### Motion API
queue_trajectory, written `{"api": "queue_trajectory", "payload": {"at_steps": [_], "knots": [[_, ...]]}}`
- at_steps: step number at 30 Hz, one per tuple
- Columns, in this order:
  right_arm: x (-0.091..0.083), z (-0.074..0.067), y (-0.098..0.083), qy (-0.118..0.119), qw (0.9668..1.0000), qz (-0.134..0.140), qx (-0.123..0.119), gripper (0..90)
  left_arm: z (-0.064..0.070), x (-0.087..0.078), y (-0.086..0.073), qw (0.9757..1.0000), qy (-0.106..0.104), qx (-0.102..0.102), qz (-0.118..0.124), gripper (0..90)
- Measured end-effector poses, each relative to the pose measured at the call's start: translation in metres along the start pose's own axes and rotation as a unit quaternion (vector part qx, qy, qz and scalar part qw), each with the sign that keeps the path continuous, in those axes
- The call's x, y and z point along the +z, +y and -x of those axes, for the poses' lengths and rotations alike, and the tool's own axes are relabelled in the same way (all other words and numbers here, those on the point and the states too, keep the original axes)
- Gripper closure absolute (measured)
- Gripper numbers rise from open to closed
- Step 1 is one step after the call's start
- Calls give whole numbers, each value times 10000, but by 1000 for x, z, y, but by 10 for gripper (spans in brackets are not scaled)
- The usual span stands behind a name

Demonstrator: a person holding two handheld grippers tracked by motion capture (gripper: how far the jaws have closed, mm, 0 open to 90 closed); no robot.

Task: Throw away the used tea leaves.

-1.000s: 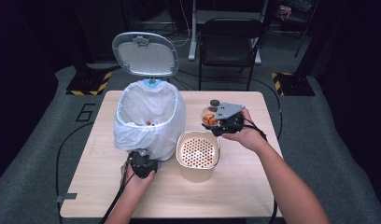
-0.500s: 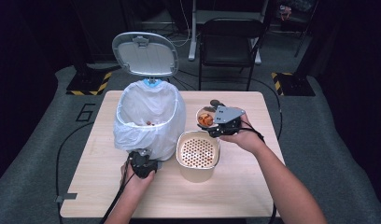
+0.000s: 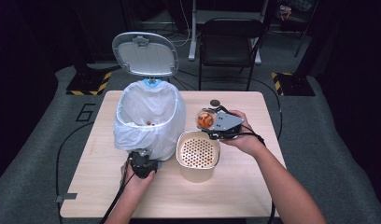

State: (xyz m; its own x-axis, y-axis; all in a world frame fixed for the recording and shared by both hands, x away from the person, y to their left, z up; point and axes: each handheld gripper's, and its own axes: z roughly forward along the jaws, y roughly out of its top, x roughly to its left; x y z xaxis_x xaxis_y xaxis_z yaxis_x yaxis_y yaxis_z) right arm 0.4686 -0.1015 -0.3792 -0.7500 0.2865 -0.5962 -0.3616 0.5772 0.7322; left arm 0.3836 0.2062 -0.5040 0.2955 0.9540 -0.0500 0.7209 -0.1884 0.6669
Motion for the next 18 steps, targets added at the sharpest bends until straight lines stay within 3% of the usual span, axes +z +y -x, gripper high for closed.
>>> {"api": "queue_trajectory", "payload": {"at_steps": [4, 10, 16, 18], "knots": [[-1, -6, 3, -142, 9992, -7, -373, 377, 0, 0, 0, 10000, -3, 5, 3, 567], [0, -15, 4, -298, 9942, -233, -1003, 377, 0, 0, 0, 10000, 1, 15, 1, 567], [-1, -22, 7, -407, 9867, -357, -1533, 378, 0, 0, 0, 10000, -35, 19, -20, 566], [-1, -24, 8, -480, 9809, -438, -1832, 378, 0, 0, 0, 10000, -35, 18, -14, 567]]}}
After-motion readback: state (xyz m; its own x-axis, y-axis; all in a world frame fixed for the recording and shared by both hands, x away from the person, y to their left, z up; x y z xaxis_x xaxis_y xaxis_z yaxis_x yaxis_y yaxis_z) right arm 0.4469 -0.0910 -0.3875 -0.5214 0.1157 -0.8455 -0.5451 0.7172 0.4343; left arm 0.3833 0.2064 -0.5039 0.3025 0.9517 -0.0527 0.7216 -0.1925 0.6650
